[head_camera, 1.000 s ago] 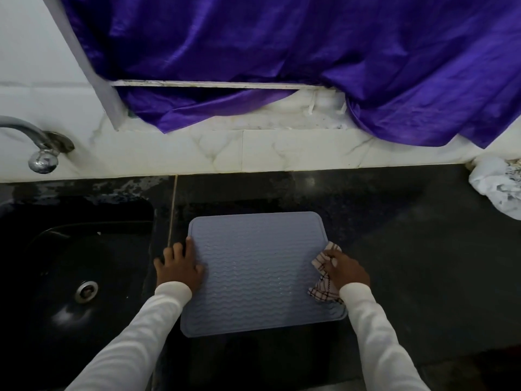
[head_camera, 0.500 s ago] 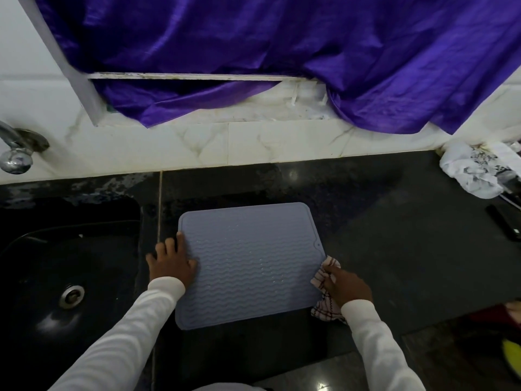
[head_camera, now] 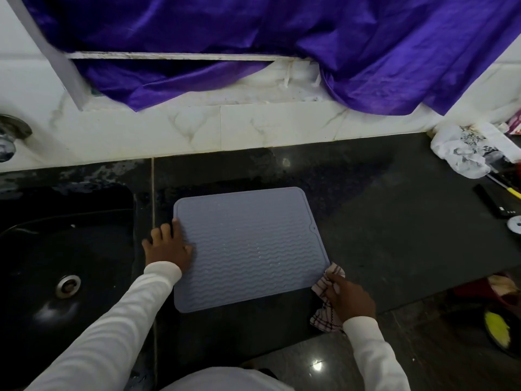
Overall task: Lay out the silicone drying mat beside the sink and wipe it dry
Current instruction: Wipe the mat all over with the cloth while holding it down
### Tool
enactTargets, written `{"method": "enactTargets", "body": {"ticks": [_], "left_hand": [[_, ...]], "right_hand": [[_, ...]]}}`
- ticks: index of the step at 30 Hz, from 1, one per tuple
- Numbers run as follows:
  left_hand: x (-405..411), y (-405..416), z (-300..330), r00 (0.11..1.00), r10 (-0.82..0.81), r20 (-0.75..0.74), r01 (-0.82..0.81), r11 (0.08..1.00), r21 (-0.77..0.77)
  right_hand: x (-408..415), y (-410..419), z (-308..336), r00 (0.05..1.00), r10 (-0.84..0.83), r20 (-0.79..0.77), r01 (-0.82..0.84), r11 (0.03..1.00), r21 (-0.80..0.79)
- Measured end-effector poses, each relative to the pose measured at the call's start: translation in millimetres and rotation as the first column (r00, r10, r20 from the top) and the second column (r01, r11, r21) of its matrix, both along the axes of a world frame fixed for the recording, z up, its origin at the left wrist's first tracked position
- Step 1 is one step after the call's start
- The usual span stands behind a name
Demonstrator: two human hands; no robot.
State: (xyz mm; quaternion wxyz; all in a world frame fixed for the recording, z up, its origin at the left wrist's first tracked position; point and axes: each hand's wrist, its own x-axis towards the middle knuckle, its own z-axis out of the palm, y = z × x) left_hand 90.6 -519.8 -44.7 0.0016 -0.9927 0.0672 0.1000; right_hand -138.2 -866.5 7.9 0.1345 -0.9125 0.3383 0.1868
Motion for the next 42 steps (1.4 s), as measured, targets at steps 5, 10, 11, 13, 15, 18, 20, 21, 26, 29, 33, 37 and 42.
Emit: {"method": "enactTargets", "body": {"ticks": [5,10,11,13,15,18,20,21,26,29,33,37,42], "left_hand": [[1.3,2.1,-0.1,1.0,-0.005,-0.004,0.005,1.0,-0.017],[2.4,4.9,1.2,1.0,-0.009,-0.017,0.009,1.0,0.003],[2.8,4.7,1.8,1.0,-0.012,-0.023,0.012,1.0,0.004],[5.1,6.4,4.8,0.999,-0.003,-0.042,0.003,1.0,-0.006],[9.9,7.6,10.0,0.996,0.004,-0.089,-0.006,1.0,-0.014],[17.7,9.0,16.8,0.987,-0.015,-0.162,0.01,0.999,-0.031],[23.3,15.1,20.7,0.981,-0.049,-0.187,0.039,0.998,-0.057],[26.2,18.5,20.9,0.978,-0.076,-0.195,0.063,0.996,-0.07],[45.9,39.1,21.1,0.954,-0.206,-0.219,0.198,0.978,-0.06],[56.3,42.5,22.0,0.924,-0.24,-0.298,0.236,0.97,-0.052],[62.6,42.8,19.8,0.907,-0.262,-0.33,0.263,0.964,-0.041],[65.2,42.4,18.0,0.905,-0.285,-0.316,0.294,0.956,-0.021],[66.7,44.3,15.7,0.899,-0.299,-0.32,0.304,0.952,-0.036]], "right_hand": [[-10.5,10.8,-0.8,1.0,-0.019,0.022,0.018,1.0,0.013],[-7.0,17.8,2.6,0.994,-0.062,0.092,0.043,0.979,0.198],[-3.9,19.4,3.0,0.991,-0.071,0.118,0.037,0.963,0.267],[8.7,29.6,6.6,0.979,-0.079,0.188,-0.005,0.913,0.408],[29.7,47.9,15.9,0.958,-0.158,0.237,-0.019,0.795,0.607],[76.5,82.0,29.0,0.935,-0.109,0.339,-0.177,0.683,0.708],[115.1,109.2,30.9,0.918,-0.022,0.395,-0.295,0.627,0.721],[135.4,121.9,31.1,0.913,0.026,0.407,-0.333,0.624,0.707],[238.1,189.1,20.2,0.88,0.254,0.402,-0.463,0.652,0.601],[279.3,216.3,3.4,0.843,0.36,0.401,-0.521,0.733,0.437],[300.7,229.7,-19.6,0.842,0.43,0.325,-0.518,0.812,0.267],[307.4,233.8,-27.6,0.809,0.513,0.285,-0.571,0.8,0.181],[313.8,238.4,-22.8,0.698,0.69,0.189,-0.715,0.682,0.15]]}}
